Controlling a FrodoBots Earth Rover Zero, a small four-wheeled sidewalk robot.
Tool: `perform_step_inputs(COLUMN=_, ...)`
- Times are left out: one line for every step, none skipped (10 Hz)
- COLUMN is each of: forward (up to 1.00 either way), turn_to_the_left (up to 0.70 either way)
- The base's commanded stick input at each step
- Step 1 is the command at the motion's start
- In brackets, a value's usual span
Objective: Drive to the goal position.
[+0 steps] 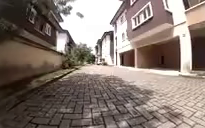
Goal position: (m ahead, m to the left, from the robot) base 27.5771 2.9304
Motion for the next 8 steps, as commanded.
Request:
perform_step_inputs(forward=0.50, turn_to_the_left=0.00)
perform_step_inputs(forward=0.50, turn_to_the_left=0.00)
perform_step_inputs(forward=0.50, turn_to_the_left=0.00)
perform_step_inputs(forward=0.50, turn_to_the_left=0.00)
perform_step_inputs(forward=0.50, turn_to_the_left=0.00)
perform_step_inputs(forward=0.50, turn_to_the_left=0.00)
perform_step_inputs(forward=0.50, turn_to_the_left=0.00)
perform_step_inputs(forward=0.50, turn_to_the_left=0.00)
